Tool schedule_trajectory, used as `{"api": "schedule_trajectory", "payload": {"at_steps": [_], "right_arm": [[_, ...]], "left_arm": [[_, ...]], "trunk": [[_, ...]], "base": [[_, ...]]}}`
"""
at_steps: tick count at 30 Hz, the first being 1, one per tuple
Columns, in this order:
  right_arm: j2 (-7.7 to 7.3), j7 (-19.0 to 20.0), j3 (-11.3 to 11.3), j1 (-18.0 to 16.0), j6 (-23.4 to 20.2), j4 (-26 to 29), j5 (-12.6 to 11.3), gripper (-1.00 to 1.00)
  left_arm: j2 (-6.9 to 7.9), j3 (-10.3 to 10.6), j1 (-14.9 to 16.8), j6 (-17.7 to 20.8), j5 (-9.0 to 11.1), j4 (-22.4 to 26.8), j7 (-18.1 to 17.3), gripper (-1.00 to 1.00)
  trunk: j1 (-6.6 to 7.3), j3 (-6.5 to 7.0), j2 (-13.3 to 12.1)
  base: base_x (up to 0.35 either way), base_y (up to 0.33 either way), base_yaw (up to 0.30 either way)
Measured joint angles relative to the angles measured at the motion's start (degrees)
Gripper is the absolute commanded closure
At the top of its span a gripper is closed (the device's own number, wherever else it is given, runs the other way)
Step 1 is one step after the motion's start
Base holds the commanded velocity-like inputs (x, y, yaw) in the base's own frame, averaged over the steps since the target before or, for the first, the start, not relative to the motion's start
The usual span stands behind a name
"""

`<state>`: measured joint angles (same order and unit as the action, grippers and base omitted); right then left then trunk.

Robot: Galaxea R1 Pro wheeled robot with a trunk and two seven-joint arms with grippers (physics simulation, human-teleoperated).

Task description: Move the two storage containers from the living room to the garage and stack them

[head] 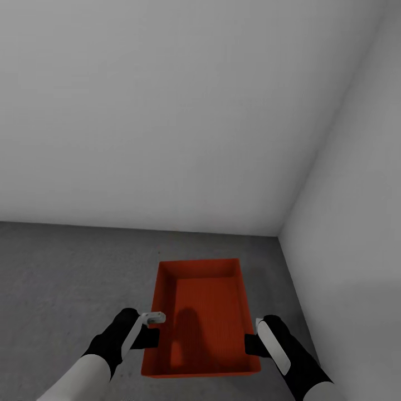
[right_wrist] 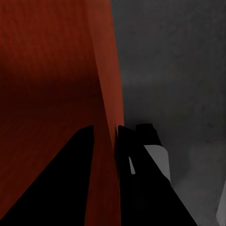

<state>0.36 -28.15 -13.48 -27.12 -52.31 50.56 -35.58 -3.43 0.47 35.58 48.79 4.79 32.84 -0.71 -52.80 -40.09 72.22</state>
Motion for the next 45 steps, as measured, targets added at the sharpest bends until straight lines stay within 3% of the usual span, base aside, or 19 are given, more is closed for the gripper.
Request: {"api": "schedule_trajectory", "payload": {"at_steps": [45], "right_arm": [[0.00,0.0,0.0,0.0,0.0,0.0,0.0,1.00]], "left_arm": [[0.00,0.0,0.0,0.0,0.0,0.0,0.0,1.00]], "trunk": [[0.00,-4.04,0.0]], "base": [[0.000,0.000,0.000]]}}
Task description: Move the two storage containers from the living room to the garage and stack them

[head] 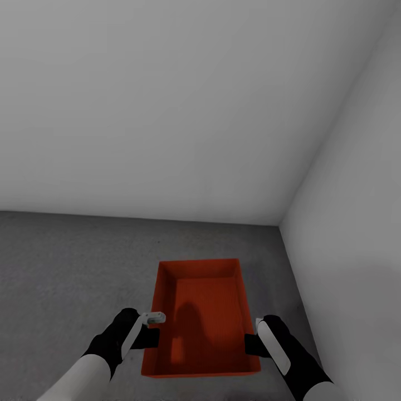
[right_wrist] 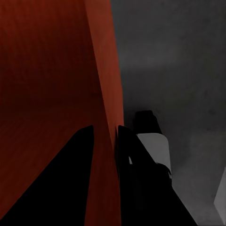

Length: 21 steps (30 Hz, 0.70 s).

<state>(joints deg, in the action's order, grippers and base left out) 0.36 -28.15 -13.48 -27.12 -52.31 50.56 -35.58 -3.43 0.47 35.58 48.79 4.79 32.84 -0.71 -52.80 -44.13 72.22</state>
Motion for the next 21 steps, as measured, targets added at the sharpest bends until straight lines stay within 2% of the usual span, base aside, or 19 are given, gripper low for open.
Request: {"api": "schedule_trajectory", "payload": {"at_steps": [12,21], "right_arm": [[0.00,0.0,0.0,0.0,0.0,0.0,0.0,1.00],[0.00,0.0,0.0,0.0,0.0,0.0,0.0,1.00]], "left_arm": [[0.00,0.0,0.0,0.0,0.0,0.0,0.0,1.00],[0.00,0.0,0.0,0.0,0.0,0.0,0.0,1.00]], "trunk": [[0.00,-0.37,0.0],[-1.97,-1.98,3.6]], "base": [[0.000,0.000,0.000],[0.000,0.000,0.000]]}}
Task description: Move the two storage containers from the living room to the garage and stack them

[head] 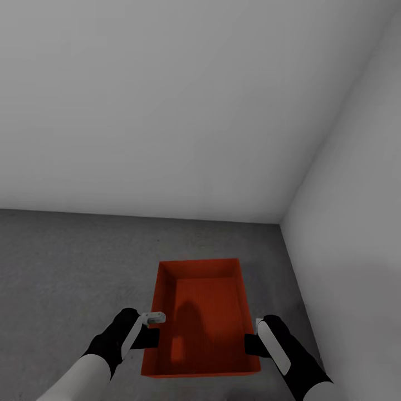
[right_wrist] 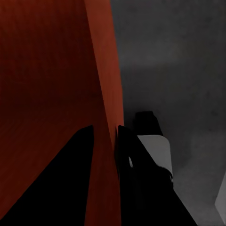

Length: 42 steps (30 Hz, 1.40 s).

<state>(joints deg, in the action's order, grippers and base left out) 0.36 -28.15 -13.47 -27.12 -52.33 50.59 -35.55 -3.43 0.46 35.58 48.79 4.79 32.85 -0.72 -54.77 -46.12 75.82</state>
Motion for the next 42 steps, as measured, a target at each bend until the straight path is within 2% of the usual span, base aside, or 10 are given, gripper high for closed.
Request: {"api": "schedule_trajectory", "payload": {"at_steps": [4,10,42], "right_arm": [[0.00,0.0,0.0,0.0,0.0,0.0,0.0,1.00],[0.00,0.0,0.0,0.0,0.0,0.0,0.0,1.00],[0.00,0.0,0.0,0.0,0.0,0.0,0.0,1.00]], "left_arm": [[0.00,0.0,0.0,0.0,0.0,0.0,0.0,1.00],[0.00,0.0,0.0,0.0,0.0,0.0,0.0,1.00],[0.00,0.0,0.0,0.0,0.0,0.0,0.0,1.00]], "trunk": [[-0.88,-0.72,1.6],[-0.88,-0.72,1.6],[-7.91,-6.47,14.4]], "base": [[0.000,0.000,0.000],[0.000,0.000,0.000],[0.000,0.000,0.000]]}}
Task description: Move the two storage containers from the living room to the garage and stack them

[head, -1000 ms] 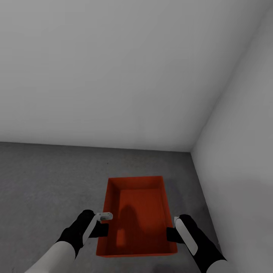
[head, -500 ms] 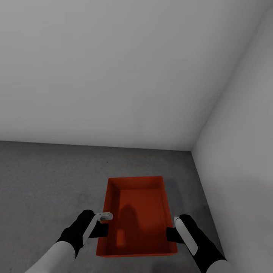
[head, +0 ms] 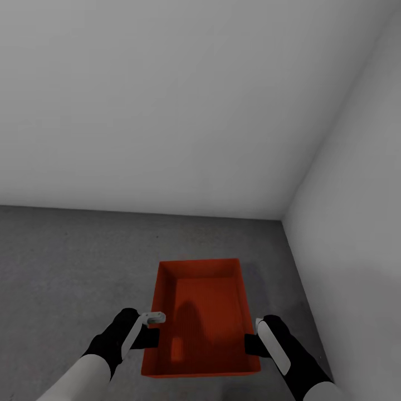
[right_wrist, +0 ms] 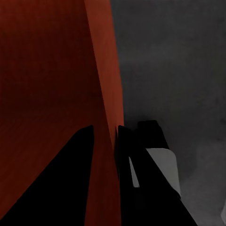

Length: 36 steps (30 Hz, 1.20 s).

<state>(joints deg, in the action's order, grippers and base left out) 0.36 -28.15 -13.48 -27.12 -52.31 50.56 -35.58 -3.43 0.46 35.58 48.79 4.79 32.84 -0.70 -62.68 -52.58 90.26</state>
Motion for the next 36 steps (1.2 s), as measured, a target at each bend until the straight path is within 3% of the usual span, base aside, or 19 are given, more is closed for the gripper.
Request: {"api": "schedule_trajectory", "payload": {"at_steps": [3,10,32,36], "right_arm": [[0.00,0.0,0.0,0.0,0.0,0.0,0.0,1.00],[0.00,0.0,0.0,0.0,0.0,0.0,0.0,1.00],[0.00,0.0,0.0,0.0,0.0,0.0,0.0,1.00],[0.00,0.0,0.0,0.0,0.0,0.0,0.0,1.00]], "left_arm": [[0.00,0.0,0.0,0.0,0.0,0.0,0.0,1.00],[0.00,0.0,0.0,0.0,0.0,0.0,0.0,1.00],[0.00,0.0,0.0,0.0,0.0,0.0,0.0,1.00],[0.00,0.0,0.0,0.0,0.0,0.0,0.0,1.00]], "trunk": [[-0.66,-0.54,1.2],[-0.66,-0.54,1.2],[-5.49,-4.49,10.0],[-5.50,-4.55,10.0]], "base": [[0.000,0.000,0.000],[0.000,0.000,0.000],[0.000,0.000,0.000],[0.000,0.000,0.000]]}}
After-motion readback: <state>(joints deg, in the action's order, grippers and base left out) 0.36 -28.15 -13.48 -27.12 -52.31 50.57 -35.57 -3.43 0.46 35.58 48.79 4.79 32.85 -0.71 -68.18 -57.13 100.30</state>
